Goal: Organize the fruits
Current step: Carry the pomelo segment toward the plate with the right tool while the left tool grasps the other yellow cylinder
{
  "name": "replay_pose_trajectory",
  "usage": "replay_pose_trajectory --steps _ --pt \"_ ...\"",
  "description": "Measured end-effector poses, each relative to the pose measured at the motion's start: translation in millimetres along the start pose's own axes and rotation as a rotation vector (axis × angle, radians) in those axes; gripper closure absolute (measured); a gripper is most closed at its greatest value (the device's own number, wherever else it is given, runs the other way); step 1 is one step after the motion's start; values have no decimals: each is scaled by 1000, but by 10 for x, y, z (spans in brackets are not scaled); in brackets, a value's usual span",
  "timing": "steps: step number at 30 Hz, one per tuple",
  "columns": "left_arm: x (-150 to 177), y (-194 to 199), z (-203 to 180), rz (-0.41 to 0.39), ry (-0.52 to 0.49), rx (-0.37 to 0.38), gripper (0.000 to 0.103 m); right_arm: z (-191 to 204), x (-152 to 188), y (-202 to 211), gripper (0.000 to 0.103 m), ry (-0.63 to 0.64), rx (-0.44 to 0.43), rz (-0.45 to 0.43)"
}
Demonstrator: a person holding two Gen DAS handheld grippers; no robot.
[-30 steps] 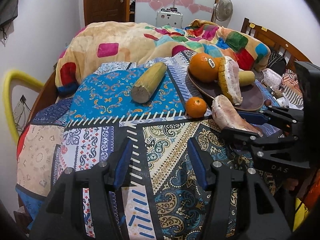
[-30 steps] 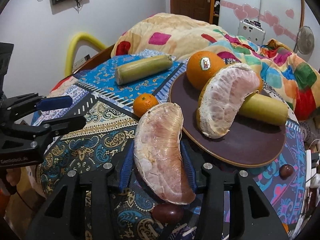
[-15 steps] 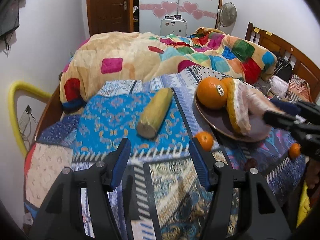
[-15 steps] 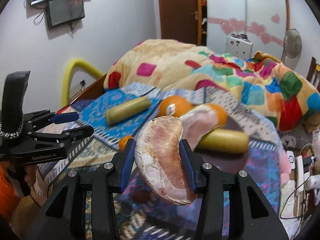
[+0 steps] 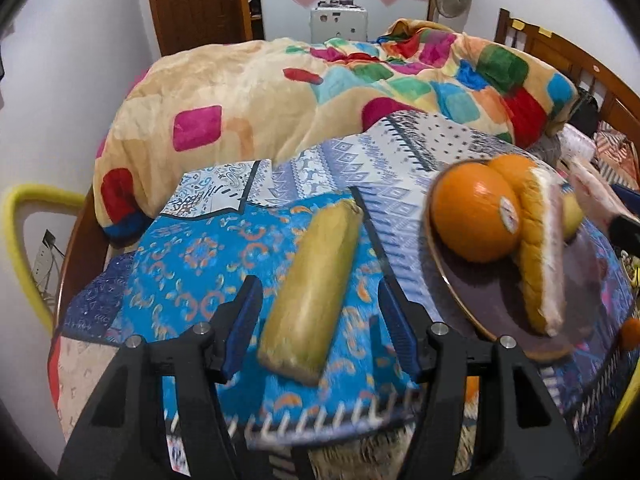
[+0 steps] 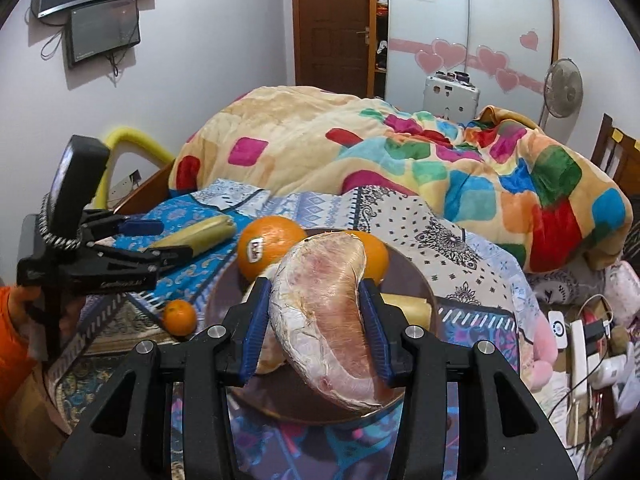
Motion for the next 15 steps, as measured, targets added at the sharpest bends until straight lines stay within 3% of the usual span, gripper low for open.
replay_pose_trajectory --steps 11,15 --pt "-47 -366 -38 59 -25 11 57 -78 17 -88 62 8 12 4" --pt "-46 -389 -59 42 -37 -5 61 -85 16 -95 62 7 11 3"
Point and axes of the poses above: each gripper's, at about its wrist camera, not at the fingertips, and y roughly against the way its jaws point, z to its left, x to its underside, the point moved 1 cm from there along -y, roughly the way its jaws point, and after that the axes turned 13 degrees about -z, right-handed, at the moved point
